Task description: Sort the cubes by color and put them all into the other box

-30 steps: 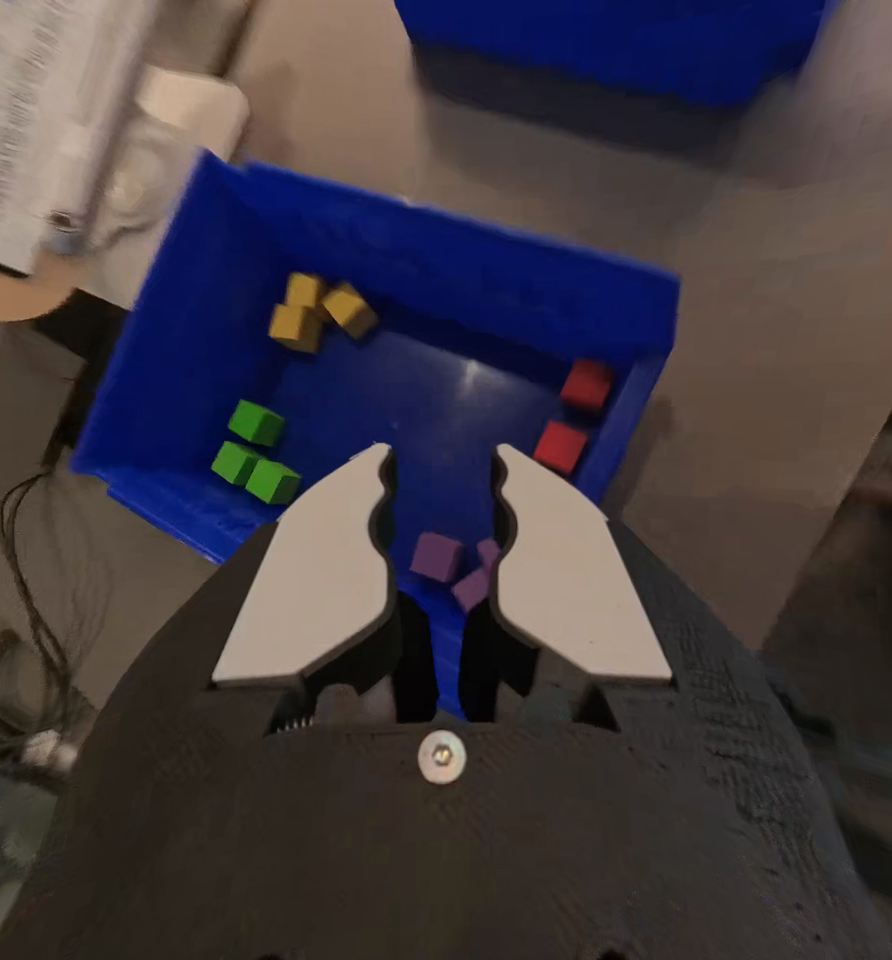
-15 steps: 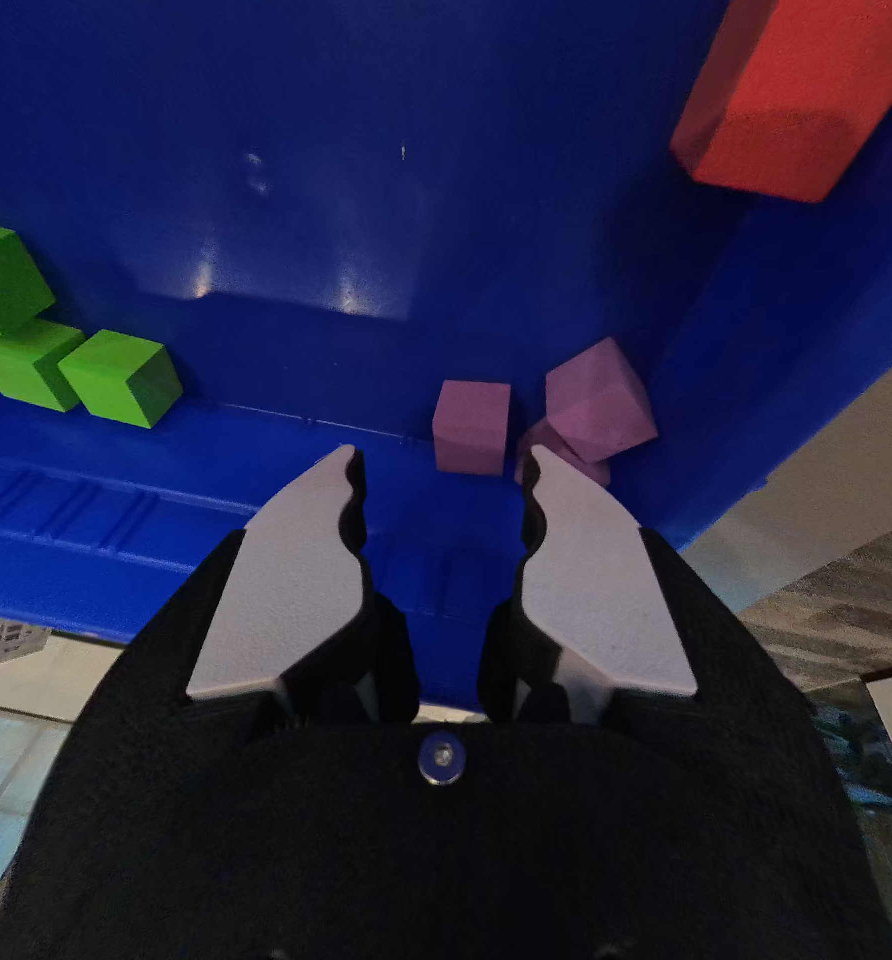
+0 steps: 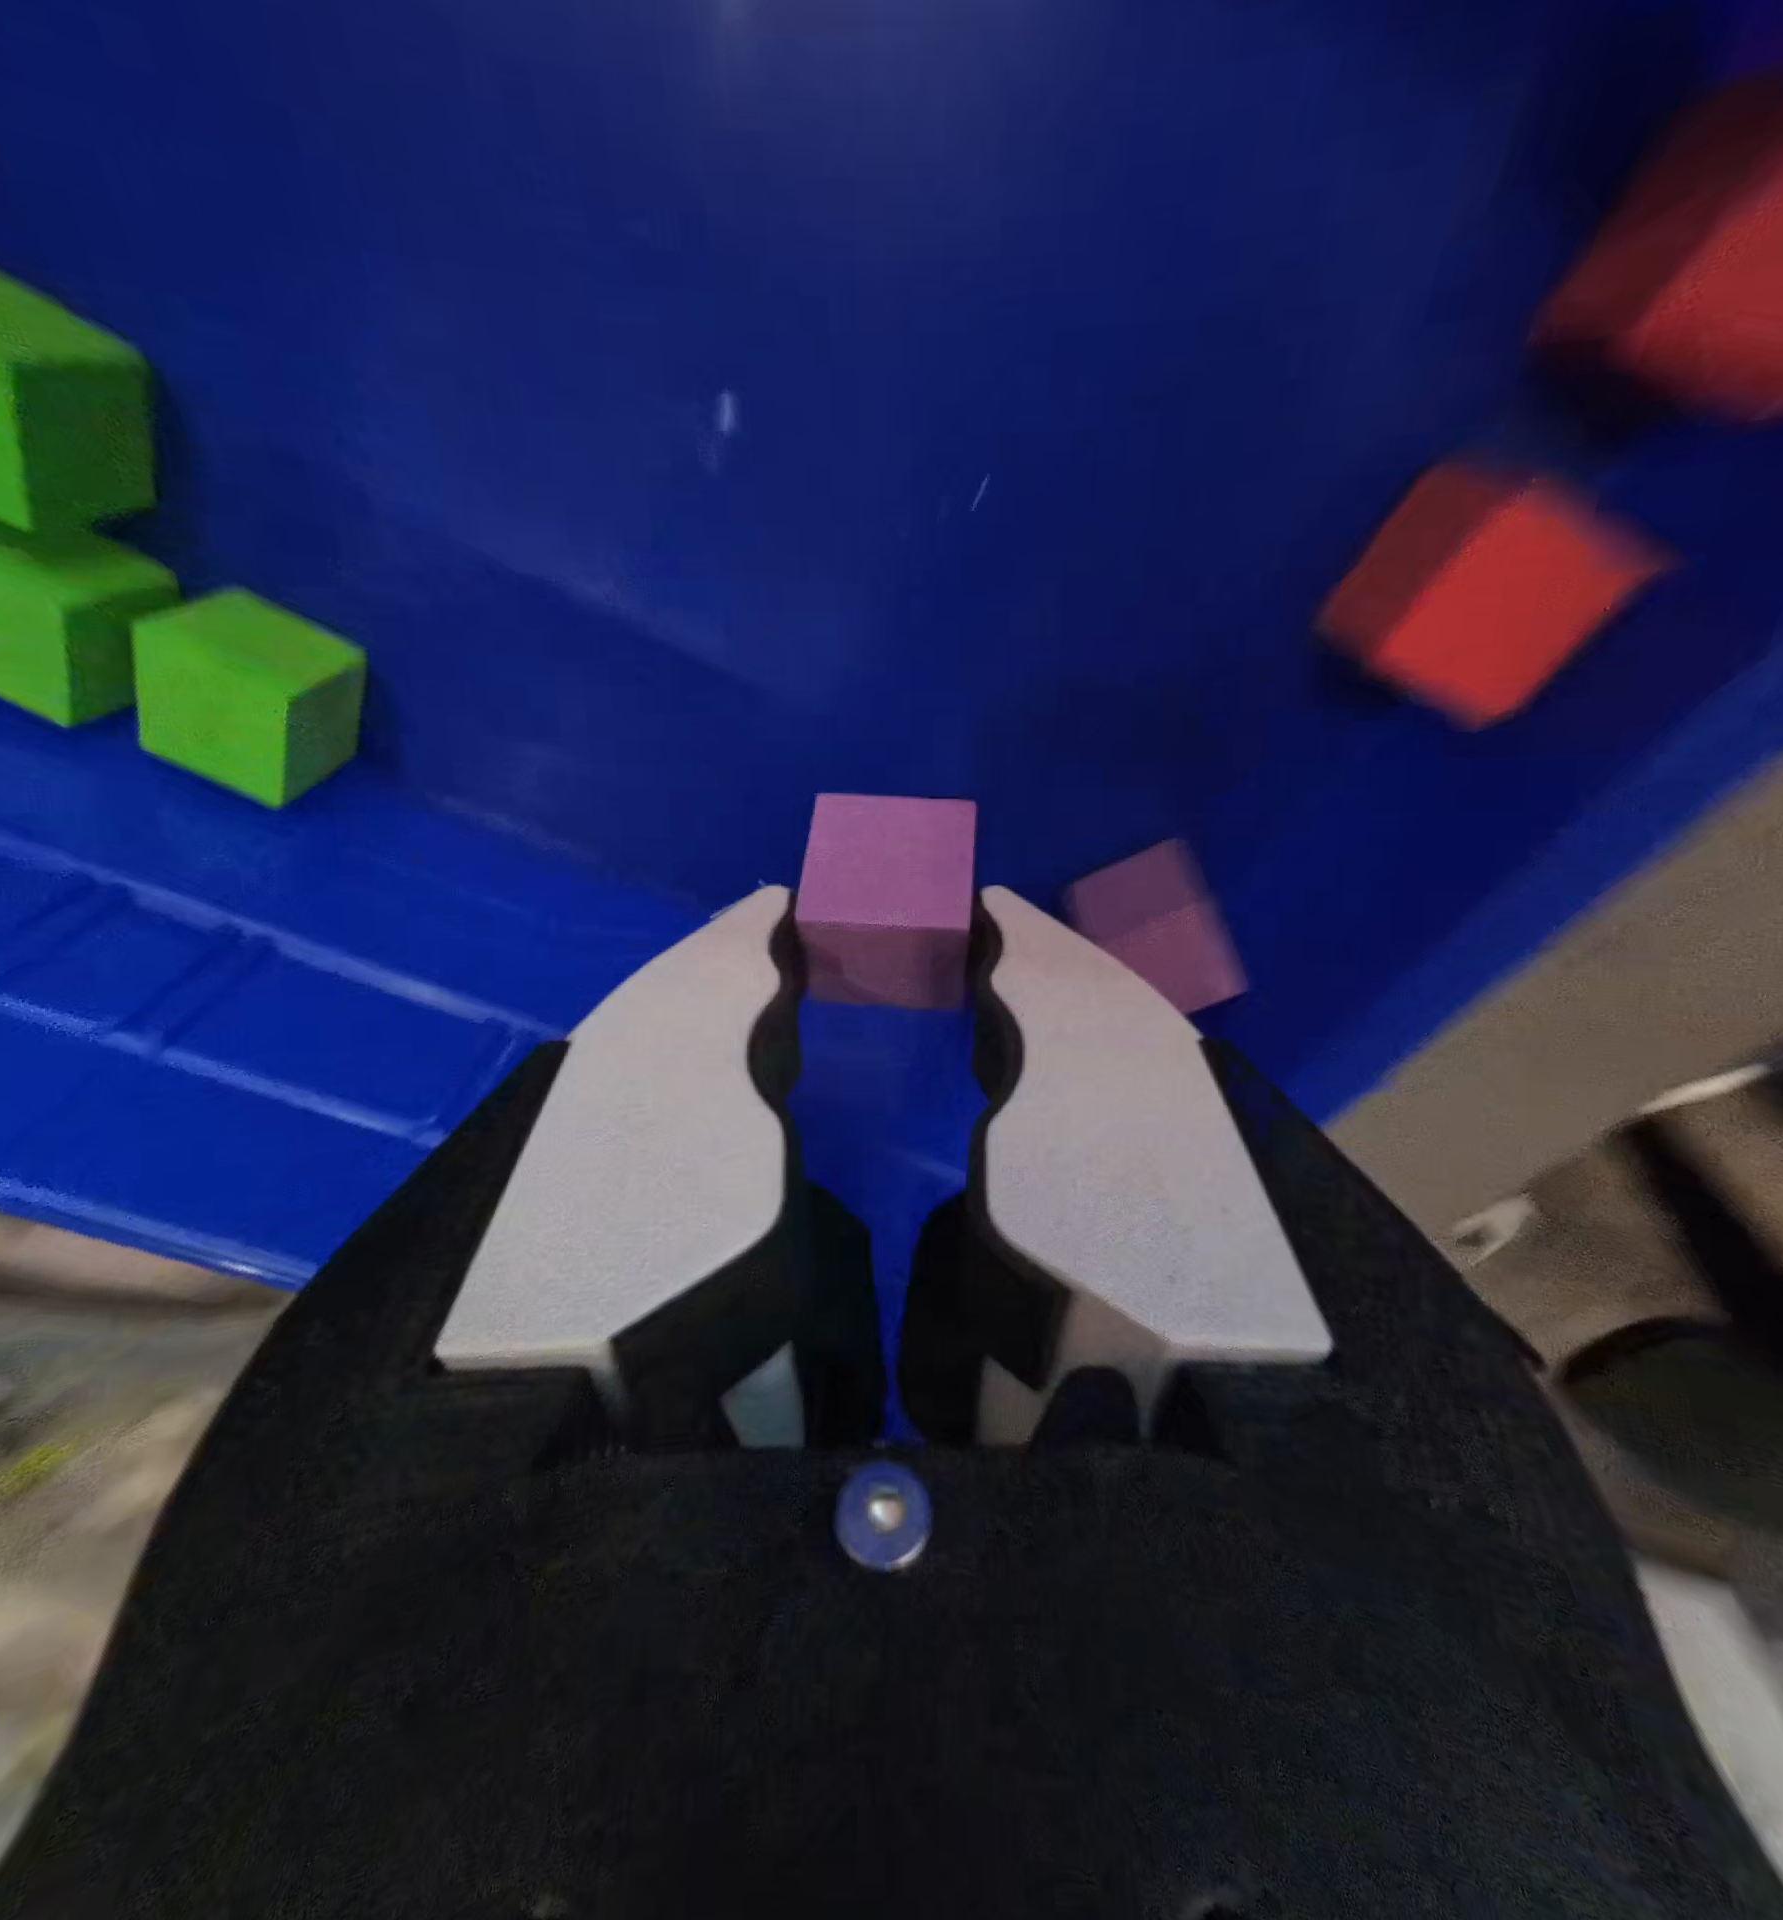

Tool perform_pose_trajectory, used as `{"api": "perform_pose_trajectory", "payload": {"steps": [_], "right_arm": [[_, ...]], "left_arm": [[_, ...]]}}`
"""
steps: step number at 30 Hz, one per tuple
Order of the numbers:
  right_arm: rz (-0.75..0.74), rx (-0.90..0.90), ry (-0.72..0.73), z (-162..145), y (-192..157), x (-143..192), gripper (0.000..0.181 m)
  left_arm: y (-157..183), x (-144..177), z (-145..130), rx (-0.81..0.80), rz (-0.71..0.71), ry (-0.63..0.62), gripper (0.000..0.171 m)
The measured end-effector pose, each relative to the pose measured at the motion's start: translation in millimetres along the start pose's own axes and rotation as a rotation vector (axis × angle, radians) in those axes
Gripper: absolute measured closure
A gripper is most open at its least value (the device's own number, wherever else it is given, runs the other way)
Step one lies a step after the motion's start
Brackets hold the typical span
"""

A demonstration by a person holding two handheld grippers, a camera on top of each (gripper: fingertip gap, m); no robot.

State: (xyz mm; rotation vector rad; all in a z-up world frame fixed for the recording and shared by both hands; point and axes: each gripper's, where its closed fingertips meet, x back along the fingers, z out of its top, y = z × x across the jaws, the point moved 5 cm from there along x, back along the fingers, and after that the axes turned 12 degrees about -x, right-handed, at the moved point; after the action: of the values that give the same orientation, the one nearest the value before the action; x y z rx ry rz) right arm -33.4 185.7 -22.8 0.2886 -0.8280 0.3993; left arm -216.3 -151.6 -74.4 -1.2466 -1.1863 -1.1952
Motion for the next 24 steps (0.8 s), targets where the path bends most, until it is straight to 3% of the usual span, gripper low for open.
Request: {"api": "perform_pose_trajectory", "payload": {"steps": [2, 4, 5, 7, 12, 21, 24], "right_arm": [[0.039, 0.087, 0.139, 16, -18, 2, 0.130], [0.075, 0.184, 0.263, 32, -41, 1, 0.130], [0.098, 0.227, 0.300, 39, -54, 0, 0.130], [0.097, 0.319, 0.304, 51, -77, -8, 0.125], [0.103, 0.498, 0.518, 90, -128, -1, 0.129], [0.282, 0.521, 0.552, 109, -165, 9, 0.138], [0.276, 0.545, 0.539, 108, -168, 8, 0.152]], "left_arm": [[15, 29, 23, 0.105, -0.205, 0.371, 0.141], [36, 62, 42, 0.160, -0.496, 0.722, 0.142], [48, 77, 49, 0.169, -0.655, 0.856, 0.142], [68, 92, 60, 0.173, -0.898, 0.999, 0.142], [109, 93, 83, 0.122, -1.163, 1.012, 0.140], [139, 102, 96, -0.014, -1.233, 0.974, 0.141], [143, 102, 97, -0.037, -1.242, 0.963, 0.141]]}}
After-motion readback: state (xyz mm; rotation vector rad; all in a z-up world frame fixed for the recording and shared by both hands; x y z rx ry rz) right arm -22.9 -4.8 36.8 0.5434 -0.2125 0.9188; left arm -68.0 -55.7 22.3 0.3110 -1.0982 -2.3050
